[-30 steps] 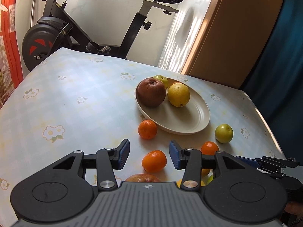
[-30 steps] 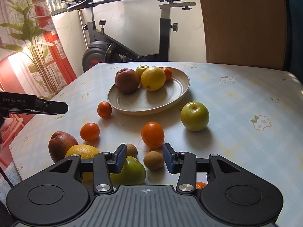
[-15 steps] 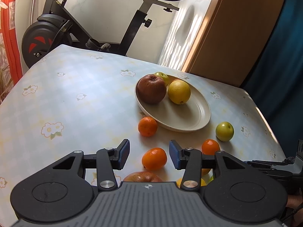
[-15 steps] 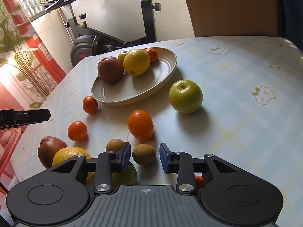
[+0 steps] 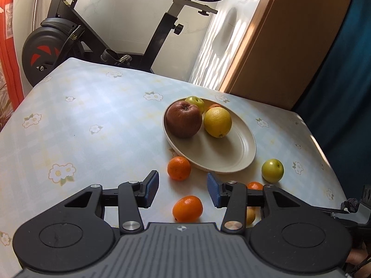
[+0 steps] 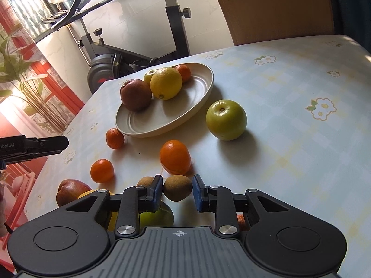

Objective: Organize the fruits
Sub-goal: 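Grasp the brown kiwi with the right tool, then lift the kiwi over the plate with the right tool while the left tool grasps a tangerine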

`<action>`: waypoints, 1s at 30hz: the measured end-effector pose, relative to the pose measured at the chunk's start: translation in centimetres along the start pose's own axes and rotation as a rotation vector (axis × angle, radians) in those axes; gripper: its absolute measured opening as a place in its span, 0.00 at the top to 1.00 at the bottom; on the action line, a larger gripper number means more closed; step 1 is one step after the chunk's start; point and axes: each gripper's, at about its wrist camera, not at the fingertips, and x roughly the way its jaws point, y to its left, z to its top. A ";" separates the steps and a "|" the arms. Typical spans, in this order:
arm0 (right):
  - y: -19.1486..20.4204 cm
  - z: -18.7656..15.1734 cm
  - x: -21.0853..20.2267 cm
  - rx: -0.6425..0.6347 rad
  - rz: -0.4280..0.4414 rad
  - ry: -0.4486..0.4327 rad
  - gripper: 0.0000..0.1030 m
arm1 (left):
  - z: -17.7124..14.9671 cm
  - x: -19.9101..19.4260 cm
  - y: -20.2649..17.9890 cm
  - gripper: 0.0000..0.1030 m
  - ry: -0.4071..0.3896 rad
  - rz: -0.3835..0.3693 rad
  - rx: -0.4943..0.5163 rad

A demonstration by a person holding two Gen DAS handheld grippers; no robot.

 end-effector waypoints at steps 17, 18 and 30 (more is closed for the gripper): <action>1.9 5.9 -2.6 -0.209 -0.065 -0.173 0.75 | 7.3 -1.0 -1.0 0.53 -0.131 0.037 0.194; 2.0 6.0 -2.3 -0.224 -0.068 -0.168 0.75 | 6.8 -0.1 -1.1 0.53 -0.082 0.027 0.216; 2.4 6.0 -0.9 -0.270 -0.049 -0.127 0.75 | 1.5 6.9 -1.4 0.50 0.287 -0.072 0.261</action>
